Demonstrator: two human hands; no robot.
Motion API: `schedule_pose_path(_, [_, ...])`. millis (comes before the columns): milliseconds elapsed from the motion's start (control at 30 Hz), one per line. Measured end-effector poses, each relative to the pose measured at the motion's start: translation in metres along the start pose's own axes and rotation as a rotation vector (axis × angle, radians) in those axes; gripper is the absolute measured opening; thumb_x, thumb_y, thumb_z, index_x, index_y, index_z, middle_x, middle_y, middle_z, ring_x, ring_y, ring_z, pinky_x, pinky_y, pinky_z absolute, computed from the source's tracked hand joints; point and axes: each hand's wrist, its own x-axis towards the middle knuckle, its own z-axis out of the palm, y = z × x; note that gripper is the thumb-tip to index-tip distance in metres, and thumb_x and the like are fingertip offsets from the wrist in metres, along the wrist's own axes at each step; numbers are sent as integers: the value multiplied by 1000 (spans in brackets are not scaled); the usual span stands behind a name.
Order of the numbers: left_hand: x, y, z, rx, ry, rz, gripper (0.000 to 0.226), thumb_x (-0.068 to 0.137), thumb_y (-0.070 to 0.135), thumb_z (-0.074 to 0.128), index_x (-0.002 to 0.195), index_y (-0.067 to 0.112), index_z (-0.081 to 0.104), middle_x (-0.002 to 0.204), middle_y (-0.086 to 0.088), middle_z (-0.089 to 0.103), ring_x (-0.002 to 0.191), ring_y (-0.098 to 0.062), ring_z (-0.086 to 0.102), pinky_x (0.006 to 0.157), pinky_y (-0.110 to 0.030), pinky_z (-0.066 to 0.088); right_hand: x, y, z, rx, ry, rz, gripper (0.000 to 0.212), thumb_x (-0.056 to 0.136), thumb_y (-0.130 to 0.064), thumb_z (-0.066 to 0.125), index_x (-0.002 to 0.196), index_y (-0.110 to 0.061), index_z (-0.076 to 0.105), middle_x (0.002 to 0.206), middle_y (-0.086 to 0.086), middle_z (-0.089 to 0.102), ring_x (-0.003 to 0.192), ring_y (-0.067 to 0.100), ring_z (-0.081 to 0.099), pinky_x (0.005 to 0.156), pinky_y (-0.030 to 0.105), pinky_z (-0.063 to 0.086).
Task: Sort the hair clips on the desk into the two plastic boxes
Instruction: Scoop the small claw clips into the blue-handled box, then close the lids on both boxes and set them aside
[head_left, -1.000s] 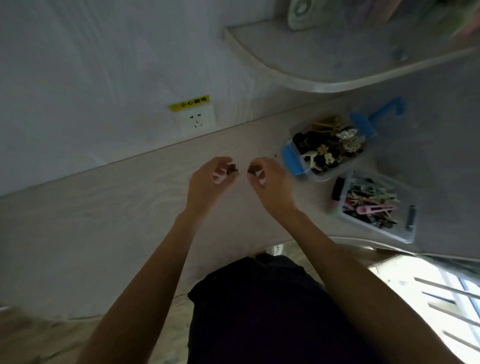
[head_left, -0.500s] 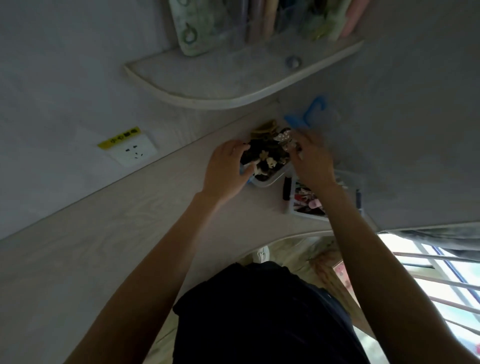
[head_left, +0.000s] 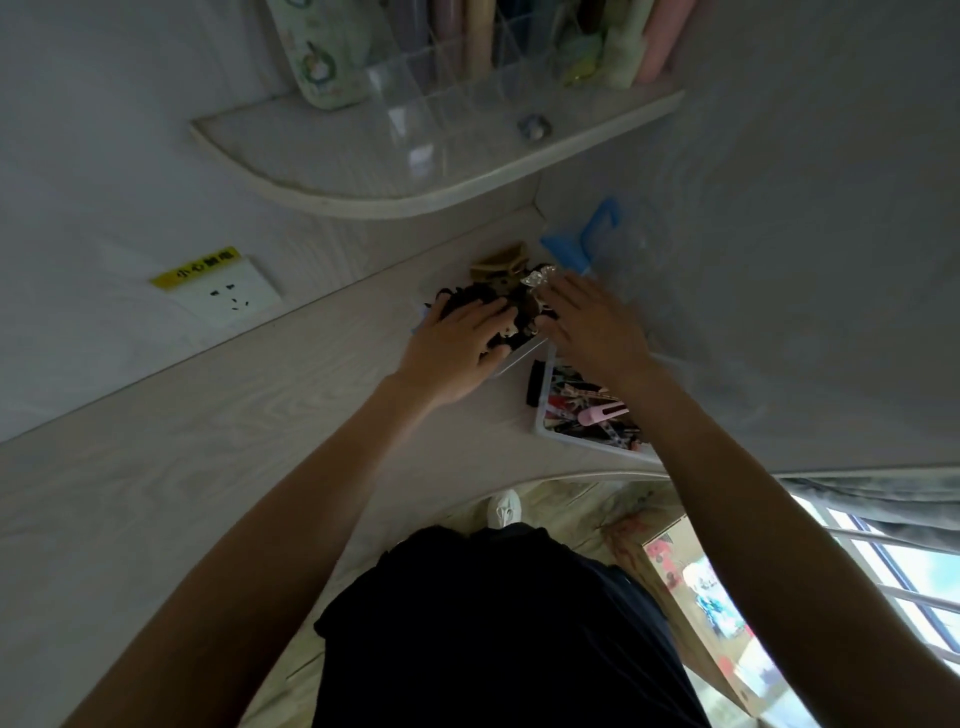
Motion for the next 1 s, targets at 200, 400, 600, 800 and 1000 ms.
schedule_pose_path(200, [-24,-17,-2,80,29,105,41,100,40,27,141,37,31,155,9,21,144,-14,16,118,-47,2,11,-10,10,119,-7,172,58,99,-44,21,146,-10,21,156,9,18,145,21,14,118,33,7])
schedule_pose_path(400, [-25,-15,7,-39,161,21,36,97,38,39,130,31,50,154,0,27,145,-21,15,118,-49,7,-12,-3,8,161,42,52,59,98,-46,27,144,-10,27,154,10,24,143,24,19,117,35,10])
schedule_pose_path(600, [-44,-11,21,-315,422,-310,79,78,59,53,140,14,35,148,-14,33,135,-31,31,109,-43,30,-24,26,-30,-3,747,229,33,84,-14,51,116,-8,55,123,18,56,109,33,51,92,41,42])
schedule_pose_path(800, [-44,-2,19,-798,393,-572,84,74,36,75,142,14,31,139,-8,37,125,-22,42,107,-40,38,-4,31,-32,192,645,342,43,77,-6,54,119,0,49,122,24,51,110,38,49,91,42,41])
schedule_pose_path(1000, [-45,-16,23,-732,367,-570,81,74,44,73,141,21,35,145,-8,34,135,-25,30,113,-44,27,2,25,-45,489,428,245,34,90,-5,50,124,-1,51,120,20,57,108,31,54,86,30,40])
